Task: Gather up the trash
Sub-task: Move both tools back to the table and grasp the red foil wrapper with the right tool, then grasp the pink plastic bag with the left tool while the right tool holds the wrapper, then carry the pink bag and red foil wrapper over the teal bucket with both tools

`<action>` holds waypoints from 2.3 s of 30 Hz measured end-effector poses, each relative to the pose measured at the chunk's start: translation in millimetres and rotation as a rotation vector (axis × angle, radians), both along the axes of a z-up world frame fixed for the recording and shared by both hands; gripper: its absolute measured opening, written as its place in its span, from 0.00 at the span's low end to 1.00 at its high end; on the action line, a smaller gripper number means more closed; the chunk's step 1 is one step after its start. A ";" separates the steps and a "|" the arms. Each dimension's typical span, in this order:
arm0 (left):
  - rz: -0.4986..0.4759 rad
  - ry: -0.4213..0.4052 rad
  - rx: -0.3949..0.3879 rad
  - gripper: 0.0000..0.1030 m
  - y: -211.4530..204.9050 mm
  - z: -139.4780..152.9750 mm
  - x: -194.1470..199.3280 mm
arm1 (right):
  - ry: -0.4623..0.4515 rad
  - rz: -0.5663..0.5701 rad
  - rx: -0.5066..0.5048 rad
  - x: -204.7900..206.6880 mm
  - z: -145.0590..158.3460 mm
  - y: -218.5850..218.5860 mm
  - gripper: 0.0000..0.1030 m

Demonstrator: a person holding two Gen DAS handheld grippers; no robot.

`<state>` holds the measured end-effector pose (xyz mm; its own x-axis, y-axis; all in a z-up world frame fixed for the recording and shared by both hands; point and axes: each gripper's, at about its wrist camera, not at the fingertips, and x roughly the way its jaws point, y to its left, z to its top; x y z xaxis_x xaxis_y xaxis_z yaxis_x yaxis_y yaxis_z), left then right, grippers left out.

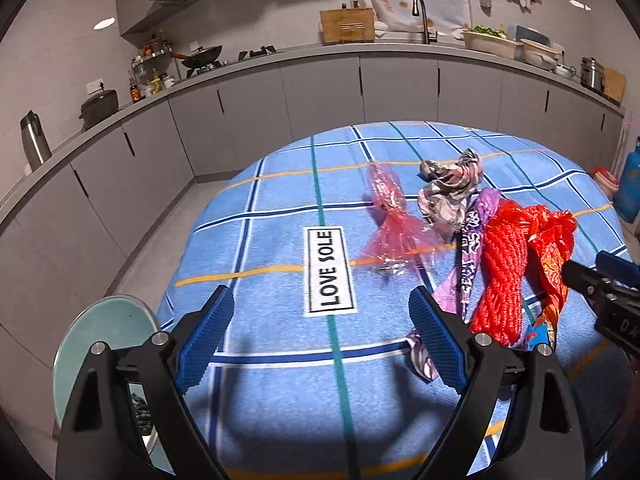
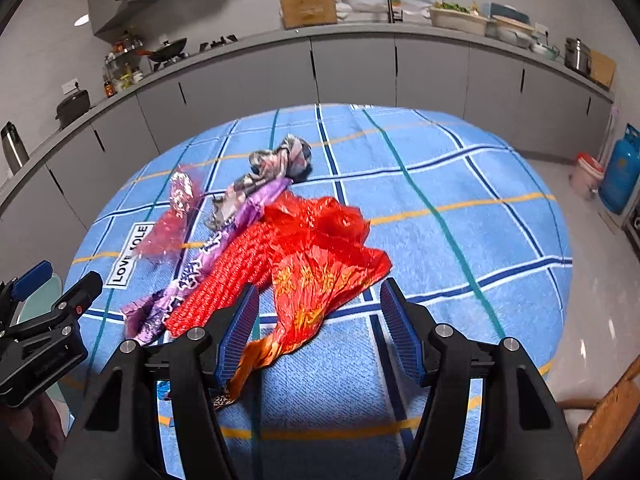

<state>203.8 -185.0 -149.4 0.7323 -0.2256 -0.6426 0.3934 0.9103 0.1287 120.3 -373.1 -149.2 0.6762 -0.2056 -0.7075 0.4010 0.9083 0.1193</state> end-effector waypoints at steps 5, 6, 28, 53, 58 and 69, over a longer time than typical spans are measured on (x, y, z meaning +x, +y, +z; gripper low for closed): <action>-0.014 0.012 0.002 0.85 -4.8 -5.2 0.8 | 0.037 -0.004 0.055 8.9 -12.2 -4.9 0.61; -0.015 0.014 0.000 0.85 -5.0 -5.8 0.9 | 0.046 -0.002 0.060 11.1 -13.9 -5.0 0.60; -0.048 -0.004 -0.035 0.85 -26.6 20.6 14.4 | -0.058 -0.036 -0.028 -15.7 34.4 -29.8 0.25; -0.121 0.239 -0.057 0.27 -73.0 -28.6 82.1 | -0.046 0.035 -0.041 19.5 16.5 -38.6 0.26; -0.122 0.204 -0.070 0.25 -64.6 -14.0 72.6 | -0.068 0.035 -0.055 12.6 24.8 -33.8 0.26; -0.104 0.106 -0.110 0.25 -25.7 22.6 22.6 | -0.100 0.074 -0.056 1.3 40.2 -13.2 0.26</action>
